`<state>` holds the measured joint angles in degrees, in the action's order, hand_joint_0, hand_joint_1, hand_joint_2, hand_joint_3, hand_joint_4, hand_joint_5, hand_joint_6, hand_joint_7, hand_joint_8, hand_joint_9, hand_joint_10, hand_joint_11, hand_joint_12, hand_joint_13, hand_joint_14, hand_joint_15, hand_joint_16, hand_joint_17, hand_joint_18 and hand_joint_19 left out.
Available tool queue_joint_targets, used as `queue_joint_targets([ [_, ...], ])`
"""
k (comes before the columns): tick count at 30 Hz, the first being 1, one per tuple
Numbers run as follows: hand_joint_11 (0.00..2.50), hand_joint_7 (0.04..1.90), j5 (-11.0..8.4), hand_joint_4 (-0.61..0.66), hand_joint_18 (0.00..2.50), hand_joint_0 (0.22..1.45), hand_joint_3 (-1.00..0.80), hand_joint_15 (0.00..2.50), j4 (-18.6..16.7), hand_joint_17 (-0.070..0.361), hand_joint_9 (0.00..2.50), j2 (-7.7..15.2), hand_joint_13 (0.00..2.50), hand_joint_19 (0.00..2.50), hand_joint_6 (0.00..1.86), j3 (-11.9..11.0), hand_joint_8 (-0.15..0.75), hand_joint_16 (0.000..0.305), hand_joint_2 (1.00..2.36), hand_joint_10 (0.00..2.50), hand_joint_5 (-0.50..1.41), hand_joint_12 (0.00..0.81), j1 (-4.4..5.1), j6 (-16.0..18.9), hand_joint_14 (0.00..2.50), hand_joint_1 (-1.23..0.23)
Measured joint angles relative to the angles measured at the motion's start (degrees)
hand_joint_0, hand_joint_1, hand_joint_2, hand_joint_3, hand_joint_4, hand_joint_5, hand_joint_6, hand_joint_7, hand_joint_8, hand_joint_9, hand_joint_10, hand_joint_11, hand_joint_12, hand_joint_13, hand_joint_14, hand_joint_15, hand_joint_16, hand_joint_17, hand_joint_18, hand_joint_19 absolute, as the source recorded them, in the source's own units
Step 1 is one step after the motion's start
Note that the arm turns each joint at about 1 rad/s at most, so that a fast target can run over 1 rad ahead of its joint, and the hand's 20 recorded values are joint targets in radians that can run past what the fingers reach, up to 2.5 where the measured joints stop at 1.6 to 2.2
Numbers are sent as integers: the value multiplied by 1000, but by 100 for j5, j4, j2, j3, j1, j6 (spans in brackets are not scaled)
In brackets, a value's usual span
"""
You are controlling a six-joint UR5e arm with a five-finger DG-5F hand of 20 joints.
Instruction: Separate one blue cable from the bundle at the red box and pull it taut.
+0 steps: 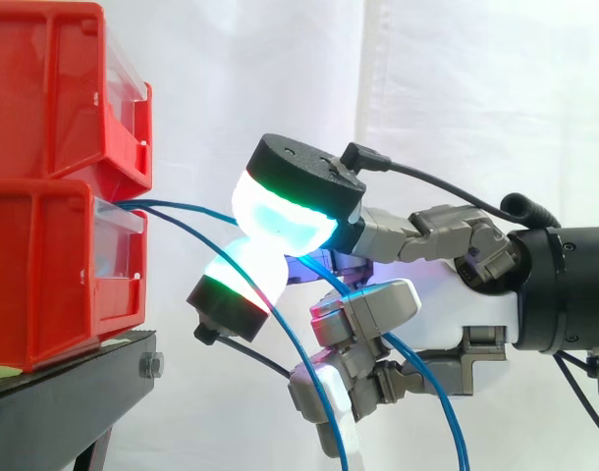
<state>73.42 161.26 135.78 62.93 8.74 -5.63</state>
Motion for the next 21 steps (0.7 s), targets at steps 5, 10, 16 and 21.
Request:
queue_joint_targets([
  [5, 1518, 1244, -36, 38, 1054, 605, -500, 720, 39, 104, 1472, 0, 1232, 715, 826, 0, 302, 46, 1000, 29, -147, 386, 5, 0, 27, -742],
  [10, 1491, 1207, -47, 62, 1101, 508, -500, 710, 51, 113, 1507, 0, 1262, 696, 827, 0, 329, 50, 1000, 27, -140, 409, 11, 0, 23, -628],
  [16, 1481, 1179, -46, 73, 1124, 490, -500, 703, 43, 115, 1521, 0, 1274, 683, 823, 0, 331, 51, 1000, 27, -137, 411, 15, 0, 24, -605],
  [21, 1494, 1204, -39, 65, 1092, 544, -500, 703, 133, 106, 1512, 0, 1261, 702, 814, 0, 321, 47, 1000, 29, -135, 393, 20, 6, 25, -572],
])
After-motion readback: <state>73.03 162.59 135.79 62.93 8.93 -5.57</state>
